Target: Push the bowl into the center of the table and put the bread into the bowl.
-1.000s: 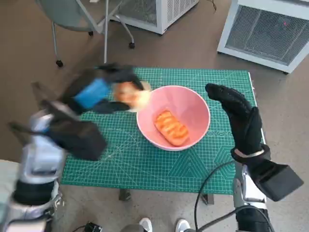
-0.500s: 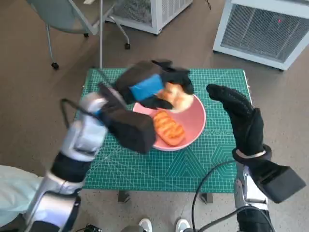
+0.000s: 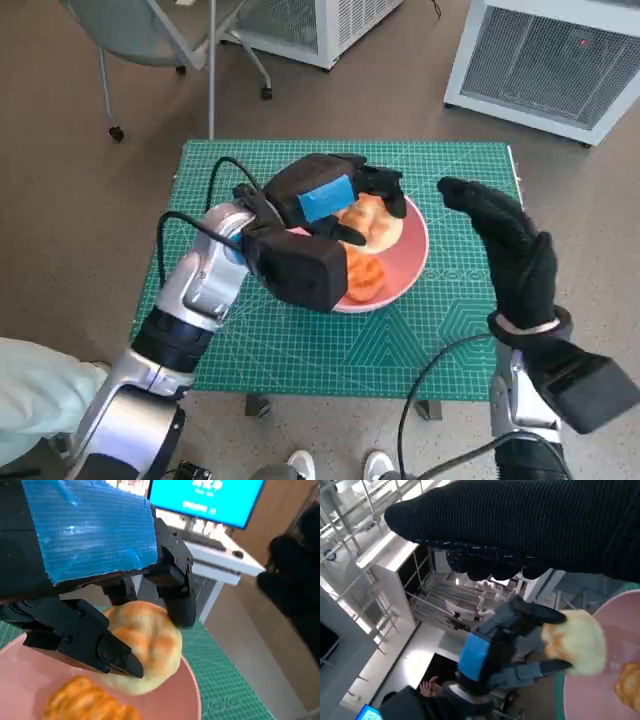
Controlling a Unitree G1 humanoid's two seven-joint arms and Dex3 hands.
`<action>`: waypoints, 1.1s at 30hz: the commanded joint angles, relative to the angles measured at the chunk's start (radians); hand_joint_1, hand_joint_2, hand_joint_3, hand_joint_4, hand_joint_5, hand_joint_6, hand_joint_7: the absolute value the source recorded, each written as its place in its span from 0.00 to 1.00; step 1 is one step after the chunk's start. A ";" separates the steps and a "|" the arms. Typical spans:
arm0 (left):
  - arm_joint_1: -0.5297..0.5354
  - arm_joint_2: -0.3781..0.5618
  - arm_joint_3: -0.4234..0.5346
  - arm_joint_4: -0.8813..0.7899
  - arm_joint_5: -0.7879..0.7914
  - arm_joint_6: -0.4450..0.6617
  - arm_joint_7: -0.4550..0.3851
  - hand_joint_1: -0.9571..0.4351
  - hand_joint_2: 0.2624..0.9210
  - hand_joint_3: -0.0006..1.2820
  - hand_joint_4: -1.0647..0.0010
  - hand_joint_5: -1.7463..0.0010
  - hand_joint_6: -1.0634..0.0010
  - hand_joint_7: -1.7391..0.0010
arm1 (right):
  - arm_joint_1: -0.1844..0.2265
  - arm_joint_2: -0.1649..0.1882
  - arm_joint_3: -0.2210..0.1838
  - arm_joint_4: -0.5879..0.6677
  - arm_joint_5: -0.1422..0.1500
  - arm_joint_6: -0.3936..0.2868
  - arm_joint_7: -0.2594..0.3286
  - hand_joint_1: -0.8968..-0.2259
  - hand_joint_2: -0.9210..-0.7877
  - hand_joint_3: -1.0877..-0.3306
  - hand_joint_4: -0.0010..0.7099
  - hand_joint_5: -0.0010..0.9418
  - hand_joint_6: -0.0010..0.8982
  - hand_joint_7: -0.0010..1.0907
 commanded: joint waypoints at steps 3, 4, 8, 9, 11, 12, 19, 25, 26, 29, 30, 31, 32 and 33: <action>0.016 0.004 0.000 -0.025 -0.016 0.039 -0.053 0.58 0.97 0.04 0.74 0.96 0.75 0.93 | 0.029 -0.004 -0.010 -0.003 -0.019 0.004 -0.020 0.43 0.00 0.46 0.21 0.00 0.00 0.38; 0.019 0.008 0.003 -0.033 -0.019 0.041 -0.059 0.56 0.96 0.03 0.77 0.98 0.76 0.94 | 0.028 -0.004 -0.011 -0.004 -0.022 0.004 -0.023 0.44 0.00 0.46 0.22 0.00 0.00 0.38; 0.034 0.017 0.018 -0.049 -0.034 0.032 -0.065 0.51 0.97 0.02 0.84 0.99 0.78 0.97 | 0.026 -0.007 -0.015 -0.004 -0.029 0.004 -0.029 0.43 0.00 0.46 0.22 0.01 0.00 0.38; 0.037 0.018 0.022 -0.050 -0.039 0.027 -0.065 0.50 0.97 0.02 0.86 1.00 0.80 0.98 | 0.025 -0.007 -0.015 -0.005 -0.031 0.004 -0.031 0.43 0.00 0.46 0.22 0.01 0.00 0.38; 0.044 0.020 0.033 -0.052 -0.055 0.017 -0.065 0.48 0.97 0.02 0.89 1.00 0.83 0.99 | 0.025 -0.009 -0.015 -0.008 -0.035 0.005 -0.034 0.43 0.00 0.46 0.22 0.01 0.00 0.38; 0.049 0.021 0.041 -0.052 -0.071 0.006 -0.068 0.48 0.97 0.02 0.89 1.00 0.83 0.99 | 0.024 -0.009 -0.015 -0.011 -0.035 0.007 -0.036 0.43 0.00 0.46 0.22 0.01 0.00 0.38; 0.074 0.021 0.099 -0.039 -0.191 -0.069 -0.106 0.44 0.97 0.01 0.98 1.00 0.95 1.00 | 0.023 -0.013 -0.014 -0.029 -0.045 0.017 -0.049 0.44 0.00 0.46 0.22 0.00 0.00 0.38; 0.092 0.026 0.151 -0.042 -0.291 -0.123 -0.147 0.43 0.97 0.01 1.00 1.00 0.98 1.00 | 0.019 -0.019 -0.017 -0.053 -0.060 0.038 -0.067 0.44 0.00 0.46 0.22 0.01 0.00 0.38; 0.093 0.027 0.161 -0.042 -0.310 -0.133 -0.154 0.43 0.97 0.01 1.00 1.00 0.98 1.00 | 0.017 -0.021 -0.018 -0.057 -0.059 0.045 -0.070 0.44 0.00 0.46 0.22 0.01 0.00 0.38; 0.093 0.021 0.207 -0.028 -0.382 -0.172 -0.172 0.42 0.97 0.02 1.00 1.00 0.99 1.00 | 0.007 -0.029 -0.025 -0.076 -0.054 0.068 -0.078 0.44 0.00 0.46 0.22 0.00 0.00 0.38; 0.092 0.018 0.222 -0.023 -0.404 -0.183 -0.176 0.43 0.97 0.02 1.00 1.00 0.98 0.99 | 0.004 -0.032 -0.027 -0.082 -0.052 0.074 -0.080 0.44 0.00 0.46 0.22 0.00 0.00 0.38; 0.090 0.016 0.231 -0.018 -0.418 -0.191 -0.179 0.43 0.96 0.02 1.00 1.00 0.97 0.99 | 0.003 -0.033 -0.029 -0.086 -0.051 0.079 -0.081 0.44 0.00 0.46 0.22 0.00 0.00 0.39; 0.093 0.009 0.249 -0.015 -0.442 -0.205 -0.175 0.44 0.96 0.03 1.00 1.00 0.97 0.99 | -0.002 -0.036 -0.031 -0.094 -0.051 0.086 -0.083 0.45 0.00 0.47 0.22 0.00 0.00 0.39; 0.098 -0.004 0.271 -0.013 -0.472 -0.222 -0.167 0.44 0.97 0.03 1.00 1.00 0.96 0.99 | -0.008 -0.038 -0.034 -0.105 -0.051 0.094 -0.086 0.45 0.00 0.47 0.22 0.00 0.00 0.39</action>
